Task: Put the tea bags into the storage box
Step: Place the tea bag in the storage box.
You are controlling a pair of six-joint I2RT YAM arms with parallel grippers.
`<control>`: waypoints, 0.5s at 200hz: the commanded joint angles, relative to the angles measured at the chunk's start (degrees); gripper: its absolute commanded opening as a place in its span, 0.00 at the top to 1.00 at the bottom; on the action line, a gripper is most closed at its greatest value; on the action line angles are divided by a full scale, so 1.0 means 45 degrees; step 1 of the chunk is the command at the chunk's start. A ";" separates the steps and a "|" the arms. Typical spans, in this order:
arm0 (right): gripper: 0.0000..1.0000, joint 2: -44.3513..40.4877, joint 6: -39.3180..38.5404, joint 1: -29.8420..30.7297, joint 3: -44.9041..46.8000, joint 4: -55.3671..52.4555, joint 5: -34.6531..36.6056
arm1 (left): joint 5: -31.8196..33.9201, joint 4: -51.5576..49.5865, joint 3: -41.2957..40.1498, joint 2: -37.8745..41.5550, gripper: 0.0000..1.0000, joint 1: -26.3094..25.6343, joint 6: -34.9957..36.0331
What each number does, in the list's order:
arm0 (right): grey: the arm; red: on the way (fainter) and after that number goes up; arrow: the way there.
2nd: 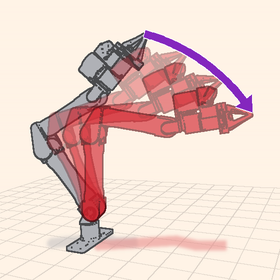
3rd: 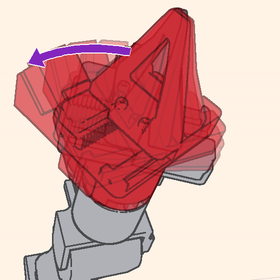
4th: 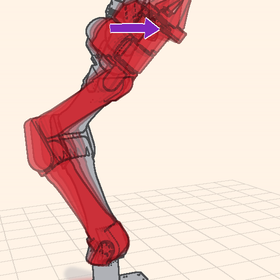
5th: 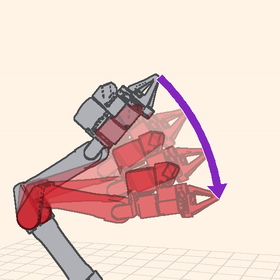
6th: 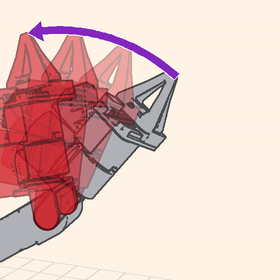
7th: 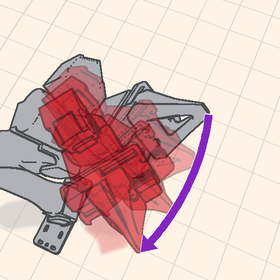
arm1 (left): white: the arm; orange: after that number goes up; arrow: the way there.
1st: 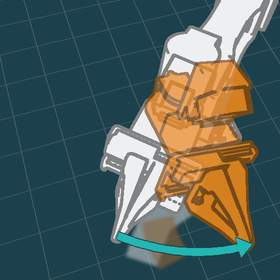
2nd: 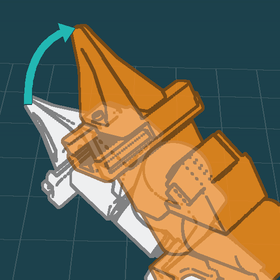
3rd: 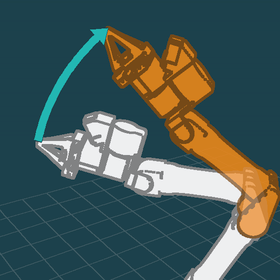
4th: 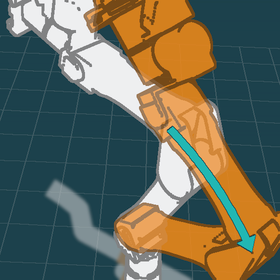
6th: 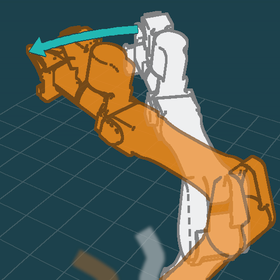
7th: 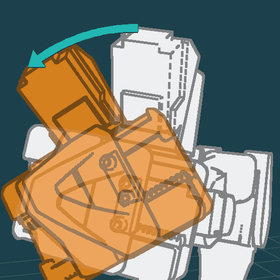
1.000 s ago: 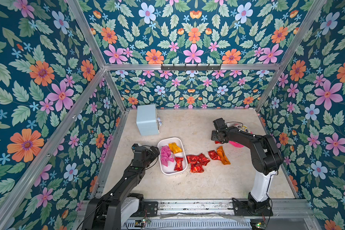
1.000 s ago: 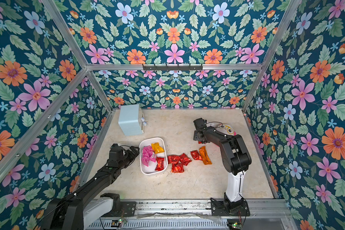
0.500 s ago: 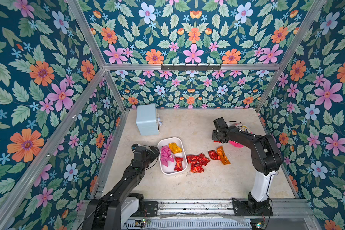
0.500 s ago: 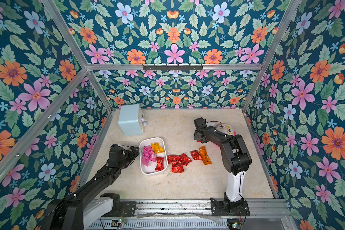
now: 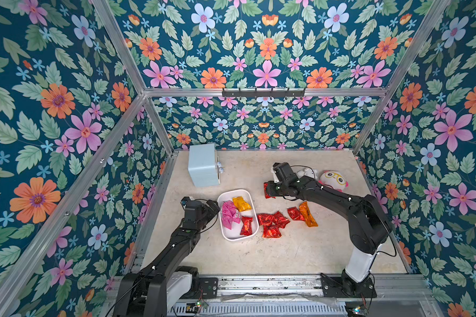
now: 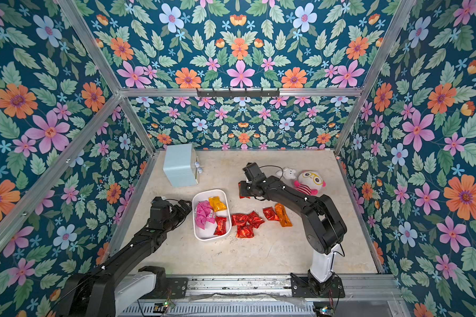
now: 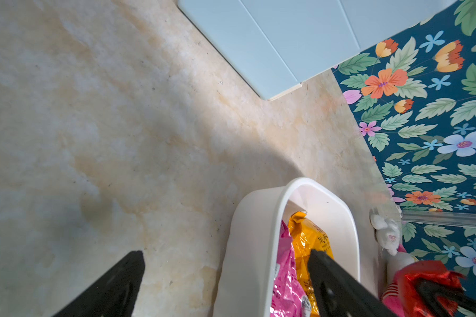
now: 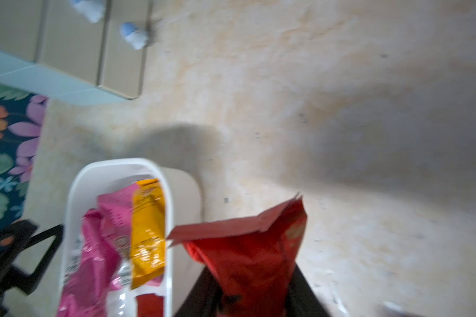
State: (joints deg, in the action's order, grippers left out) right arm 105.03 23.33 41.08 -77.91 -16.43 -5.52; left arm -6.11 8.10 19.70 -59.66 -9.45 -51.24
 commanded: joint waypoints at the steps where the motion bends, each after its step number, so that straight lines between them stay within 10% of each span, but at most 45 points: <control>1: 0.67 0.0370 0.0591 0.0943 -0.0500 0.0609 -0.0879 | 0.0071 0.0093 0.0025 0.0054 0.01 -0.0009 -0.0040; 100: 0.65 0.4020 0.0497 0.2434 -0.4345 -0.0209 -0.1762 | 0.0149 -0.0296 -0.0092 0.0516 0.01 -0.0009 -0.0016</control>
State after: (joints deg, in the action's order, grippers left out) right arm 120.97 25.85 51.68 -94.91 -15.33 -12.23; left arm -5.89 7.40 19.66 -57.65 -9.47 -51.27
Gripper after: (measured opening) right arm 0.337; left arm 0.992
